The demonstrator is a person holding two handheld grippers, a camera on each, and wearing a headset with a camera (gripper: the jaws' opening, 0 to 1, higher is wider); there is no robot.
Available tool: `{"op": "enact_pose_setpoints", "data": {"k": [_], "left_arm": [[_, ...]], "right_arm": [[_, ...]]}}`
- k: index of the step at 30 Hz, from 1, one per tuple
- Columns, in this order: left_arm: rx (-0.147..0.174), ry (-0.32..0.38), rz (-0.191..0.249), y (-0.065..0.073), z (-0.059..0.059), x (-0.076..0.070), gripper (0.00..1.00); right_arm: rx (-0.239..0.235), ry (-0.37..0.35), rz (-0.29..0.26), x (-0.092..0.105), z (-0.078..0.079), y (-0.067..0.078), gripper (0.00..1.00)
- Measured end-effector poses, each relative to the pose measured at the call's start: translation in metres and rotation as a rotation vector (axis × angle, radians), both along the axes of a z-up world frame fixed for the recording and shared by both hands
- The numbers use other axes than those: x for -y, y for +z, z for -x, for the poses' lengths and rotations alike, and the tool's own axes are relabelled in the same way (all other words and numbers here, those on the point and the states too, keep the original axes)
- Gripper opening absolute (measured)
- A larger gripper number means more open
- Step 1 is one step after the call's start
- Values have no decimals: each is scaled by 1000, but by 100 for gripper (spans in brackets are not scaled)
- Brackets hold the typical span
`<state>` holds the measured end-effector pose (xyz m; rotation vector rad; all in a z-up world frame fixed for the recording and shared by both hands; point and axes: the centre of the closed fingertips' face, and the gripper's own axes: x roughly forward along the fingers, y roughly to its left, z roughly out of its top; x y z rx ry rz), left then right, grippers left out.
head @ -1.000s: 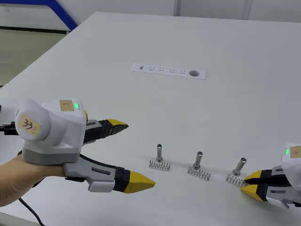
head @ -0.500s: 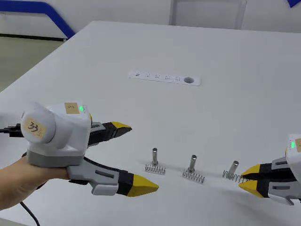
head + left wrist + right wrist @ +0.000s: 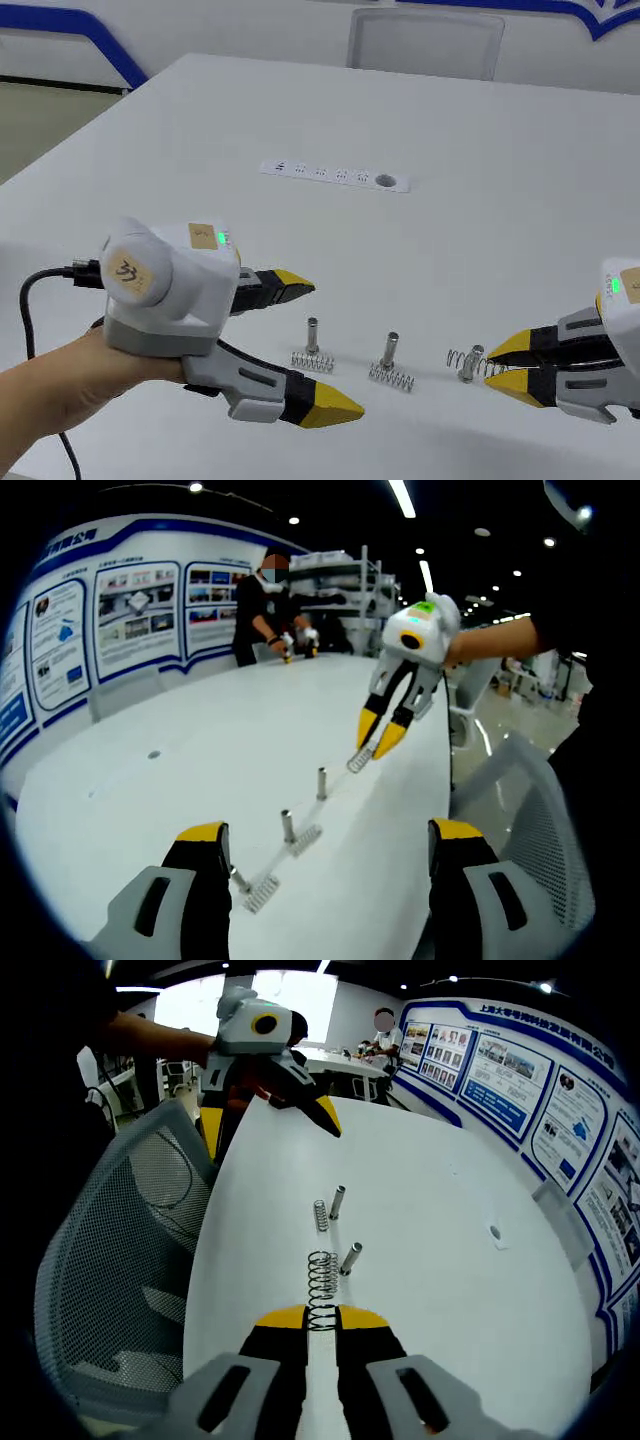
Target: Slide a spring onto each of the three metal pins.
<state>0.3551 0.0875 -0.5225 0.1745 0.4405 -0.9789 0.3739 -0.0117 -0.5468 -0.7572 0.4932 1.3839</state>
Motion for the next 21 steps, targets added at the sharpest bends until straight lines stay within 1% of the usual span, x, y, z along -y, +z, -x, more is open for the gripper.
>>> {"op": "enact_pose_setpoints", "data": {"k": [3,6,7,8,10,12,14,17,21], "left_arm": [[5,-22,11,2,1,12,82],[-1,-36,19,5,0,22,77],[3,-40,20,7,0,25,75],[17,-46,23,9,-1,28,75],[15,-55,23,9,-1,32,74],[14,-67,15,7,0,34,72],[9,-74,9,6,2,36,69],[1,-84,13,4,5,39,64],[5,-91,18,4,9,44,57]], "right_arm": [[9,25,-7,-8,8,8,10],[18,50,-18,-16,14,15,10],[20,60,-19,-18,16,16,10],[29,77,-13,-21,18,17,10],[44,94,3,-23,19,16,10],[41,107,3,-24,21,17,10],[37,119,-3,-27,24,20,10],[39,135,-1,-31,26,22,10],[44,159,0,-38,30,25,10]]}}
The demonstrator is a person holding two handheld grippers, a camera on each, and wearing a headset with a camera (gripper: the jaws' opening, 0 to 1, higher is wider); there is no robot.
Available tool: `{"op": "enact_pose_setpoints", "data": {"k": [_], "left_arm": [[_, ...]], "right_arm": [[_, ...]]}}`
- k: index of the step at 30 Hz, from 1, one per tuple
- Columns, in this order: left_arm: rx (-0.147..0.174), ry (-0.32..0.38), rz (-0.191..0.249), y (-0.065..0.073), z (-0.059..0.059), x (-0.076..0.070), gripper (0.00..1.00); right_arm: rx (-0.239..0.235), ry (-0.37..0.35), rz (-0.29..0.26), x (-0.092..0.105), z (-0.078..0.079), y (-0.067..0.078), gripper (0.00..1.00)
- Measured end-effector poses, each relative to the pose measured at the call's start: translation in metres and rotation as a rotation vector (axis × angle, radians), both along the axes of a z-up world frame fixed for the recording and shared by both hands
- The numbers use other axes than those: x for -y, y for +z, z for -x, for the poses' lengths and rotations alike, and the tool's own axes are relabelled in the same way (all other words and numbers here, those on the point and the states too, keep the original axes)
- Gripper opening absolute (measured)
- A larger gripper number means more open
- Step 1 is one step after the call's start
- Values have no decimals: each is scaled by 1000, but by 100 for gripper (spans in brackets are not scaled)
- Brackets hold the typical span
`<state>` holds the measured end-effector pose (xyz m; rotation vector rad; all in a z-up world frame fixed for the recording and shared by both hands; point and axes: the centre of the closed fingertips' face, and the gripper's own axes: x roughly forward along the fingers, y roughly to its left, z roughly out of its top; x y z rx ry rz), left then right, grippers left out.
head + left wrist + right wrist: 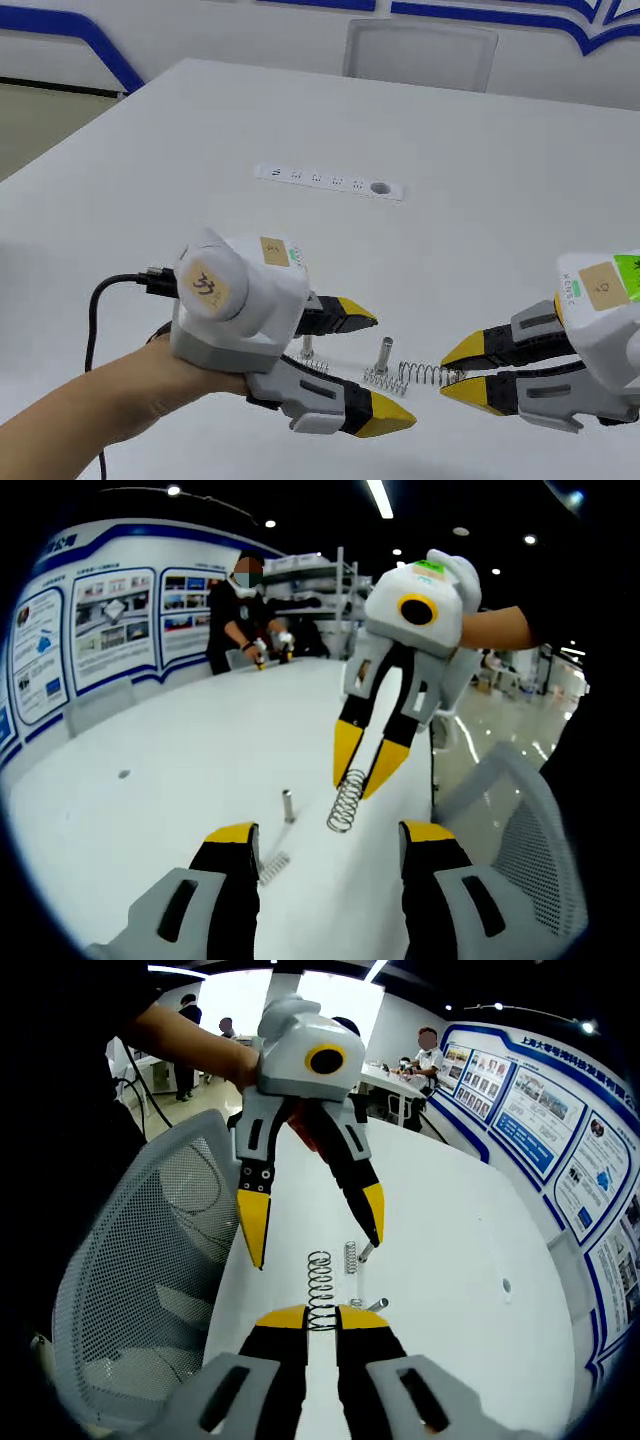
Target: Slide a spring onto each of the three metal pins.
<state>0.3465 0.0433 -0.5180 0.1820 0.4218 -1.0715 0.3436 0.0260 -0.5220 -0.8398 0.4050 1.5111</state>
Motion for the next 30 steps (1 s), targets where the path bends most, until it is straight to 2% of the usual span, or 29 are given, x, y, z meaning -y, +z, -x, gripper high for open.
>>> {"op": "enact_pose_setpoints", "data": {"k": [10,17,21,27,30], "left_arm": [[-14,-14,-13,-4,6,2,33],[-14,-31,-29,-8,10,2,25],[-16,-49,-18,-6,13,6,21],[-9,-77,-54,-10,15,9,16],[-5,-75,-55,-9,14,10,13]], "right_arm": [[5,50,16,-6,8,-4,10],[-2,60,17,-8,11,-5,10],[-11,63,8,-10,13,-3,10],[-14,67,-3,-11,15,0,10],[-13,67,-2,-11,15,-1,10]]}}
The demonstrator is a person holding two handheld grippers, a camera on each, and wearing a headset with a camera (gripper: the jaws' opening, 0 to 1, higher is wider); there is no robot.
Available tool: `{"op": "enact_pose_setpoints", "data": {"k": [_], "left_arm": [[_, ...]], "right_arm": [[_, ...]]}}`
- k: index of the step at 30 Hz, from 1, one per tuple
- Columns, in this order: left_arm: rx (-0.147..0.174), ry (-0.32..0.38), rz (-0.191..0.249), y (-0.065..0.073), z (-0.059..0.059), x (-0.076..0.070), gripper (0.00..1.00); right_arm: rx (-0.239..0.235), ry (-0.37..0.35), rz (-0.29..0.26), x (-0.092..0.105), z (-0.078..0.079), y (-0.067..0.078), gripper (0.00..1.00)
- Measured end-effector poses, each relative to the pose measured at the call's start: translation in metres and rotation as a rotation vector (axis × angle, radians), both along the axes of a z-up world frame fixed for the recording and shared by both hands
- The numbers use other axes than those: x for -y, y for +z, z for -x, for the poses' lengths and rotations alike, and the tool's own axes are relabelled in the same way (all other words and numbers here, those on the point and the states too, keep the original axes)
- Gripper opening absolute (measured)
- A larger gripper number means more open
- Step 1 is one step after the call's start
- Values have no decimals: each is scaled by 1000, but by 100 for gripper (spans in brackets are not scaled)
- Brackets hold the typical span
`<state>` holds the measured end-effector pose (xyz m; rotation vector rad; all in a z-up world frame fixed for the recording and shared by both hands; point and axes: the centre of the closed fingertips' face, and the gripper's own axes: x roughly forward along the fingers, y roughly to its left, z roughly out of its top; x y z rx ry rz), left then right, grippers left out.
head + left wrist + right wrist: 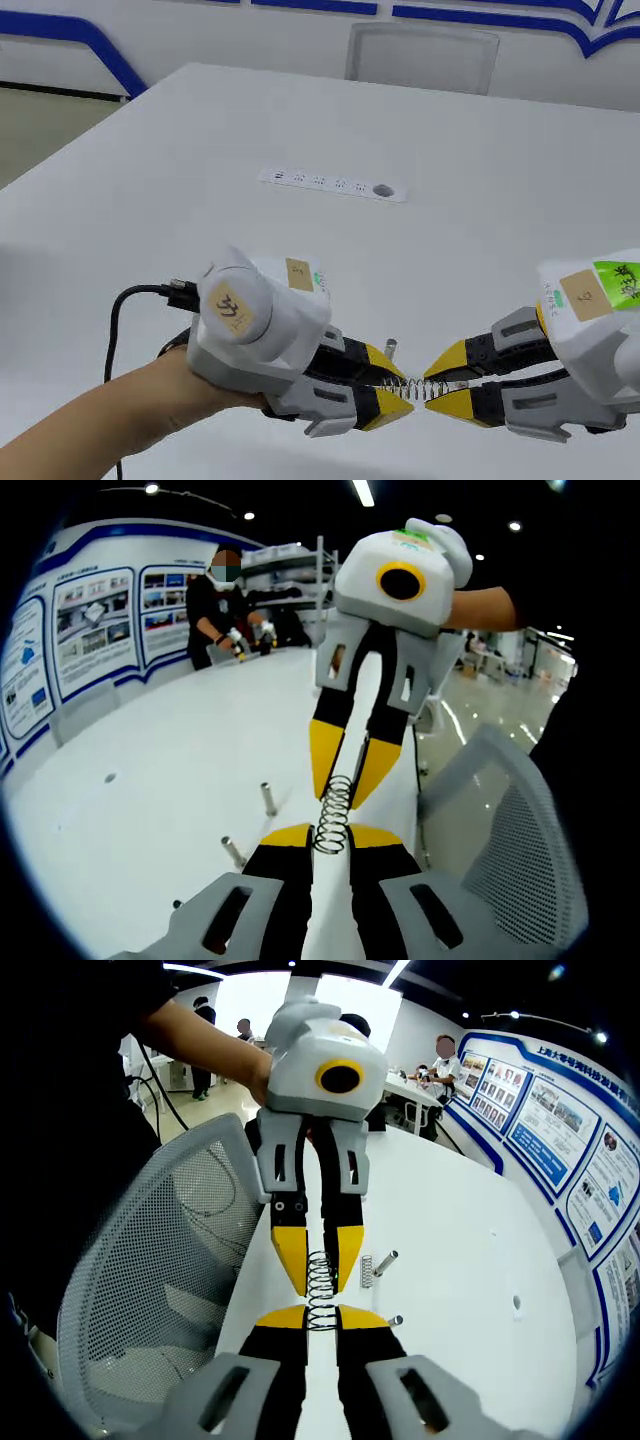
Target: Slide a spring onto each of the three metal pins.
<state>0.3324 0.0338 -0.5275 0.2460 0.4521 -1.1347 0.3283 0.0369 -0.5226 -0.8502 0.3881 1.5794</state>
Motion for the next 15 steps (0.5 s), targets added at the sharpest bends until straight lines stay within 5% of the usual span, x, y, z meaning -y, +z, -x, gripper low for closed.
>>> {"op": "enact_pose_setpoints", "data": {"k": [11,15], "left_arm": [[43,-38,-14,2,3,2,10],[40,-60,-21,1,7,3,10]], "right_arm": [[1,14,-28,1,3,3,11],[-39,3,-38,2,4,1,13]]}}
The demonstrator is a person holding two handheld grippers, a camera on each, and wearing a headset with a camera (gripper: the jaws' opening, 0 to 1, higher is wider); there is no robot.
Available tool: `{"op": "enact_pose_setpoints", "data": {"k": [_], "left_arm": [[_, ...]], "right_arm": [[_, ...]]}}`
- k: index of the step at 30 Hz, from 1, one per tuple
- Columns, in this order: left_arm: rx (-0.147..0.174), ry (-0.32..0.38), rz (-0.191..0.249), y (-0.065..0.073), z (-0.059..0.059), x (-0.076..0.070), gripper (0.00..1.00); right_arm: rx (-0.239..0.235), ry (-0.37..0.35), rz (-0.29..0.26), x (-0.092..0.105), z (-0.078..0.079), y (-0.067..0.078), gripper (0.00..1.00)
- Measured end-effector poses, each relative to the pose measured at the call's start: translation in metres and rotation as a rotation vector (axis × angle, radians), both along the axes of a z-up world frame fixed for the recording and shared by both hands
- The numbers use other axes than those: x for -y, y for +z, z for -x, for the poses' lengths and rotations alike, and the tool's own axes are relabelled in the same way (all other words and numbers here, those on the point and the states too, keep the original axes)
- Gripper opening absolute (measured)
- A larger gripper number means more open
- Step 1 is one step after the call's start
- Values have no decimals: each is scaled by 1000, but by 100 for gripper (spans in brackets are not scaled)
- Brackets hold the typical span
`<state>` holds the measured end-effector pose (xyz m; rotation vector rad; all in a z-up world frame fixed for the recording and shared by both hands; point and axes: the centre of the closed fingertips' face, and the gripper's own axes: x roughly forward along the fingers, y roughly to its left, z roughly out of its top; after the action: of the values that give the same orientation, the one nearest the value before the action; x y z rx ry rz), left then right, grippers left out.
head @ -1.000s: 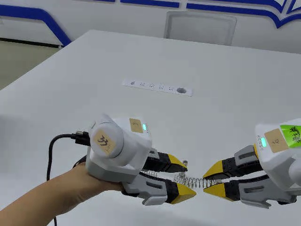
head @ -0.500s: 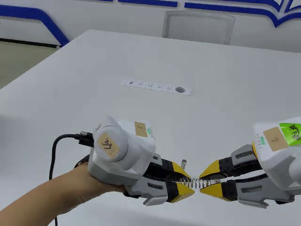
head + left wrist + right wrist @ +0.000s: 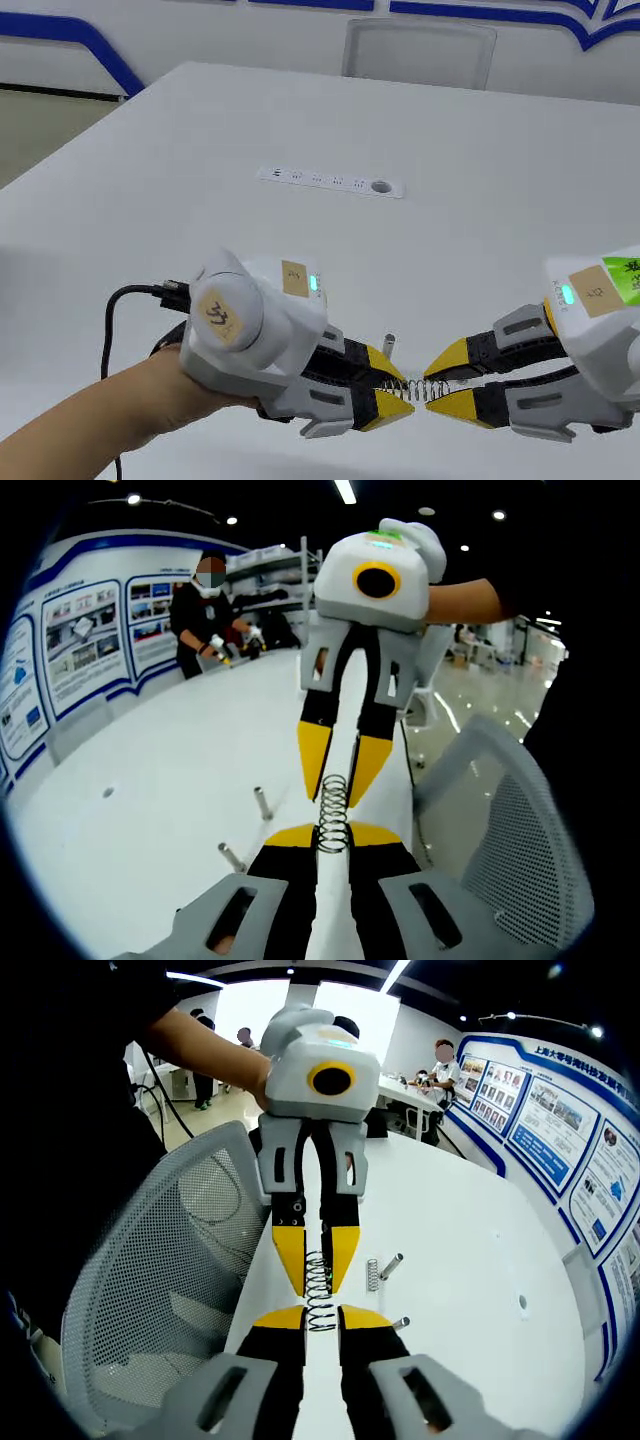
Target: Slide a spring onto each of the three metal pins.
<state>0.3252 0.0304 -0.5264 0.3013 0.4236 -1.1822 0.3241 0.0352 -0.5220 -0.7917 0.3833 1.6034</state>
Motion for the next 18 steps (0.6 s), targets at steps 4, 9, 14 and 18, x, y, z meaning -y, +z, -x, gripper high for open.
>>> {"op": "enact_pose_setpoints", "data": {"k": [4,9,14,18], "left_arm": [[5,-1,-6,1,0,-1,10],[8,7,25,8,-1,-2,10],[9,-2,24,8,0,-2,10],[26,-9,4,4,1,-3,10]], "right_arm": [[-33,-21,9,4,-3,-6,17],[-59,-36,-27,3,-4,-4,13],[-107,-40,-74,0,-1,5,11],[-139,-44,-107,-2,1,12,11]]}}
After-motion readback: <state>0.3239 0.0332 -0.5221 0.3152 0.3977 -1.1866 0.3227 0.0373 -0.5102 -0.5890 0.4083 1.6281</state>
